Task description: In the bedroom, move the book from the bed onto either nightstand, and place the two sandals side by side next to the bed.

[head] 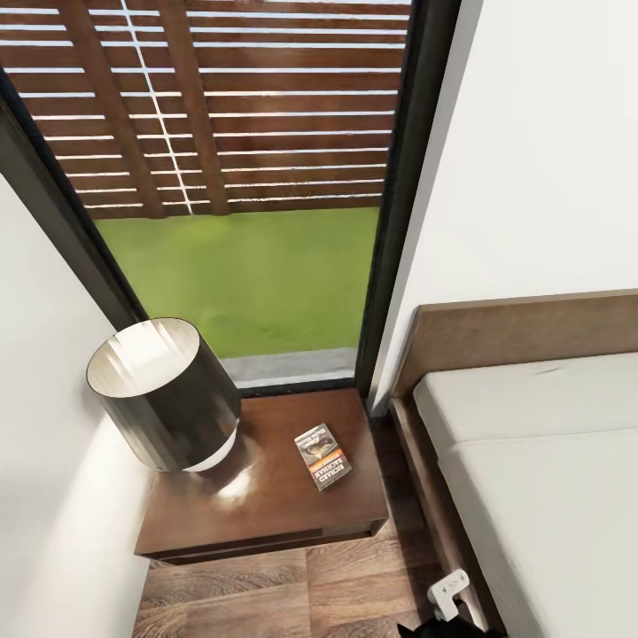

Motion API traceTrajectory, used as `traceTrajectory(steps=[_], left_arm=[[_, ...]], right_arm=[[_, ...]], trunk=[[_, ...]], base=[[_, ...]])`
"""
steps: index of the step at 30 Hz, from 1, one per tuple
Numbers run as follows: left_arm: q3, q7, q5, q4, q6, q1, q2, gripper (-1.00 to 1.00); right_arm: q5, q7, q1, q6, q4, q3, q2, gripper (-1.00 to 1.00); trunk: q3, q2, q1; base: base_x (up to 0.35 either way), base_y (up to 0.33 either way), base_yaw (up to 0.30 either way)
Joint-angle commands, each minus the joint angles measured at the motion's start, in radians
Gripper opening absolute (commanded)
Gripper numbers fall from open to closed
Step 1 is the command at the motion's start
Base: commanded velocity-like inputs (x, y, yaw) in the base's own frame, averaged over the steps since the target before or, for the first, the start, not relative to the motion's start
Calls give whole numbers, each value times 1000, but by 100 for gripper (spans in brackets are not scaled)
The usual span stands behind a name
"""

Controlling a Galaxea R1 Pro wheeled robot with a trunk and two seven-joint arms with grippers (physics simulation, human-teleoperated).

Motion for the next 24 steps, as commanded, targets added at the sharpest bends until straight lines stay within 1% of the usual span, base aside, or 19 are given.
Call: traceTrajectory(steps=[1,3,7,10,11,16,24], left_arm=[[-6,1,7,13,-2,-1,1,100],[-6,-14,6,47,-11,-1,1,100],[-6,-30,6,81,-23,-1,1,100],[-6,-56,6,128,-39,-1,2,100],[-6,-56,6,128,-39,-1,2,100],[-6,-92,5,190,-53,-1,4,100],[-6,-122,5,236,-67,-1,7,100]], right_arm=[[11,3,1,-3,7,0,-1,100],[11,-1,5,-12,23,0,-1,100],[11,-5,9,-20,38,-1,-1,100],[11,-14,13,-39,62,-1,-1,100],[11,-14,13,-39,62,-1,-1,100],[11,-35,17,-73,101,-2,-2,100],[11,-64,28,-119,141,-2,-2,100]], trunk=[[-1,-1,0],[-1,-1,0],[-1,-1,0],[-1,-1,0],[-1,-1,0],[-1,-1,0],[-1,-1,0]], base=[[0,0,0],[0,0,0],[0,0,0],[0,0,0],[0,0,0],[0,0,0],[0,0,0]])
